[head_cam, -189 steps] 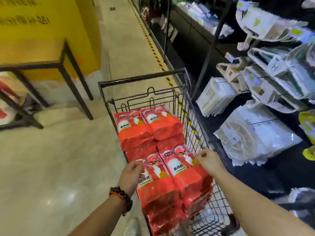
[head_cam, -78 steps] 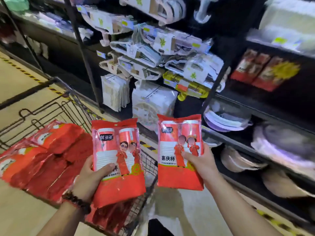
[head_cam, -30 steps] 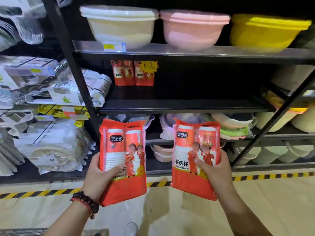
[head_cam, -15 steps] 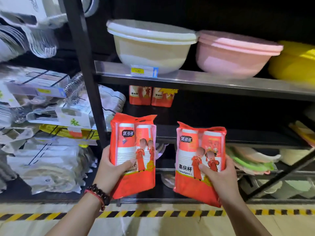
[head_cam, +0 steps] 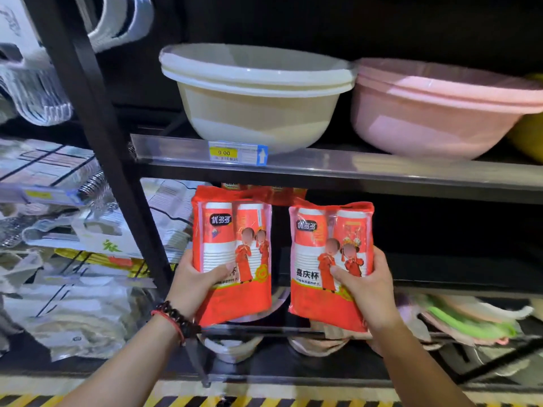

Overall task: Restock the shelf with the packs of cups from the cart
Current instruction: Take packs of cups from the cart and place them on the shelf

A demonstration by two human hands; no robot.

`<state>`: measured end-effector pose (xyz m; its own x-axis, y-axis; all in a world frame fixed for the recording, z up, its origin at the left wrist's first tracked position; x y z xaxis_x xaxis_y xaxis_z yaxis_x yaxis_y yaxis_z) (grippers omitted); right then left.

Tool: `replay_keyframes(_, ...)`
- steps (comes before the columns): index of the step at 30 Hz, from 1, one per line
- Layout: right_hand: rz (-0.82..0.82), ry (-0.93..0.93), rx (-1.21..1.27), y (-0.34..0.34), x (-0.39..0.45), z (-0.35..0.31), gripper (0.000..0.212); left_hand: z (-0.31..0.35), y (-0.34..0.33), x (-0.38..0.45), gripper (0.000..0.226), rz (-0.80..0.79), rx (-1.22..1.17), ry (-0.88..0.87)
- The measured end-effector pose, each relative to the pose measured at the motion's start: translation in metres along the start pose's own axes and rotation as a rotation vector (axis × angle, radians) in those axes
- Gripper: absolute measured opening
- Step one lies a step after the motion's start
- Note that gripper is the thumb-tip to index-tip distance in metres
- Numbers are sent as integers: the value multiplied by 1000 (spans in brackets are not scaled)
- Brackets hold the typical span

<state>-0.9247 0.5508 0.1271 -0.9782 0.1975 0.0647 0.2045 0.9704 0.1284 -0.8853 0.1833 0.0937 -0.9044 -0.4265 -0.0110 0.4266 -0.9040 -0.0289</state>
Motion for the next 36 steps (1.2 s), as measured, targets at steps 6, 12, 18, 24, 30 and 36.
replay_keyframes(6, -16, 25, 34, -20, 55, 2, 61, -6, -10, 44, 81, 3, 0, 2)
replay_keyframes(12, 14, 10, 57, -34, 86, 19, 54, -16, -14, 80, 92, 31, 94, -22)
replay_keyframes(18, 119, 0, 55, -46, 111, 50, 44, -47, -9, 129, 80, 40, 265, 59)
replay_keyframes(24, 163, 11, 84, -56, 131, 81, 37, -67, -16, 172, 48, 51, 322, 181)
replay_keyframes(30, 115, 92, 81, -67, 151, 76, 33, -39, -47, 207, 51, -62, 194, -69)
replay_keyframes(36, 129, 123, 122, -73, 177, 82, 57, -27, -40, 229, 40, 58, 332, -148)
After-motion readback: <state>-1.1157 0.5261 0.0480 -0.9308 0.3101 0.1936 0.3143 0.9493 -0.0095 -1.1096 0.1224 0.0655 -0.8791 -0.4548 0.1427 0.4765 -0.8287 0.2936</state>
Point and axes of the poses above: each hand's wrist, its own x-axis towards the middle knuckle, its own y-axis out of the back of the hand, z = x × y, the point moved 10 cm from there along x, towards the middle knuckle, and after that the axes turned 4 degrees about z, right-handed, at the moved point
